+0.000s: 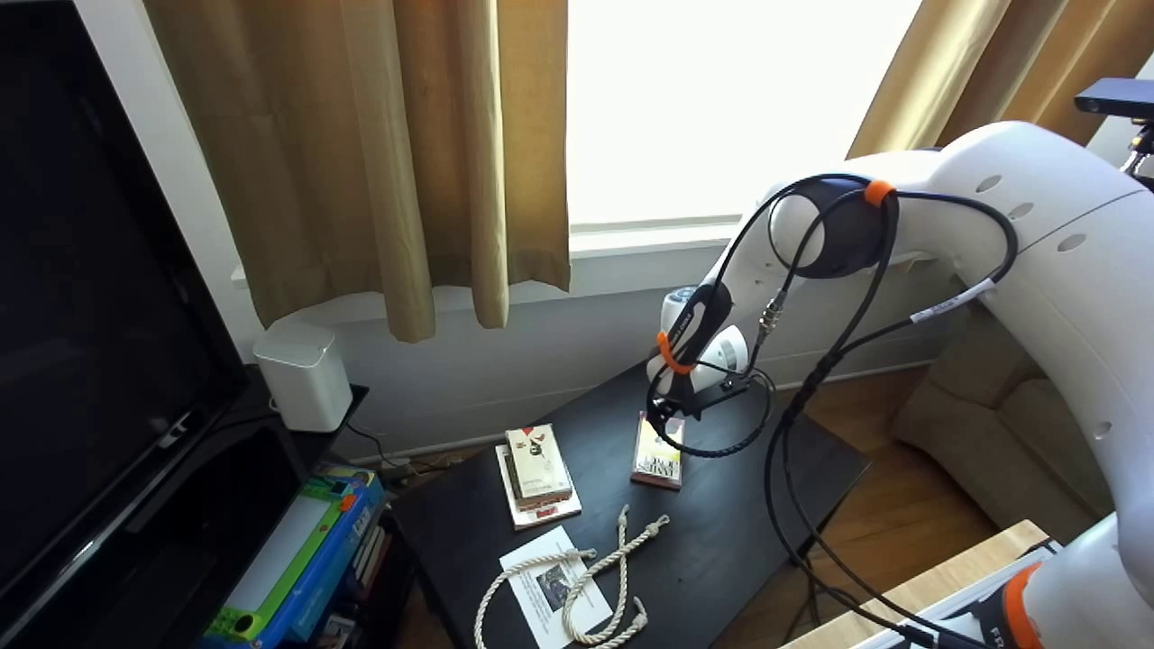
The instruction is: Rotate the book on the right side of table anticlockwise three times
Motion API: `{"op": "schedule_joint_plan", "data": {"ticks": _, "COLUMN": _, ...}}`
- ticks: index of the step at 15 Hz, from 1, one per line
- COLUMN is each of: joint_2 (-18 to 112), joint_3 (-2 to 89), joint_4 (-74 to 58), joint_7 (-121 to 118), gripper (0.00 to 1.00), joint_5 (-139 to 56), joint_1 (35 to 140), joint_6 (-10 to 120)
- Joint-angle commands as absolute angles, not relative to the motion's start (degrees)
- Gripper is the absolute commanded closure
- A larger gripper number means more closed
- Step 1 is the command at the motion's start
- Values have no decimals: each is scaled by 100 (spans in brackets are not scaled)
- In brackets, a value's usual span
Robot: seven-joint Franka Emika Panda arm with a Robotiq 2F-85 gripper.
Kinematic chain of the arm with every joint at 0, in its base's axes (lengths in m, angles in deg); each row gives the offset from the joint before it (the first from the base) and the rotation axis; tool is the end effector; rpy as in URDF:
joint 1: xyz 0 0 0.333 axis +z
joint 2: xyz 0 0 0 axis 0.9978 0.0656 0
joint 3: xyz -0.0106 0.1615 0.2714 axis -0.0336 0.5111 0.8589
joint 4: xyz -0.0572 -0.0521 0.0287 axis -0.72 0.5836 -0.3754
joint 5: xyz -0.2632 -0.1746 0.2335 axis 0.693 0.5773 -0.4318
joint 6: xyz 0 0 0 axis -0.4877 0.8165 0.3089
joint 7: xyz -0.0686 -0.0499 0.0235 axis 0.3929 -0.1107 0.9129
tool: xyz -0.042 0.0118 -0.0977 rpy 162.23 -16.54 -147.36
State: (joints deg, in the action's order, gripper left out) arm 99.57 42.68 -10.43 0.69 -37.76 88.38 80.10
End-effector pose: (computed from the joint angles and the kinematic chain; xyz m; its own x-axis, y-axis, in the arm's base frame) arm 0.5930 -0.0195 -0.0860 0.9948 0.0684 -0.0754 0.0765 -0.9910 0.1097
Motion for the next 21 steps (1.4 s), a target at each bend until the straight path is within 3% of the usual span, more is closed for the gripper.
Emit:
{"op": "schedule_joint_plan", "data": {"ticks": 1, "joint_2": 10198, "joint_3": 4559, "joint_4": -869, "joint_7": -181, "gripper": 0, "joint_5": -4345, "joint_1": 8516, "joint_6": 8400}}
{"op": "schedule_joint_plan", "data": {"ticks": 11, "joint_2": 11026, "joint_3": 5033, "joint_4": -55, "joint_7": -758, "gripper": 0, "joint_5": -5520, "joint_1": 8062, "joint_6": 9426}}
{"op": "schedule_joint_plan", "data": {"ticks": 21, "joint_2": 11426, "joint_3": 4859, "joint_4": 620, "joint_7": -988, "gripper": 0, "joint_5": -5605, "joint_1": 8286, "joint_6": 8758}}
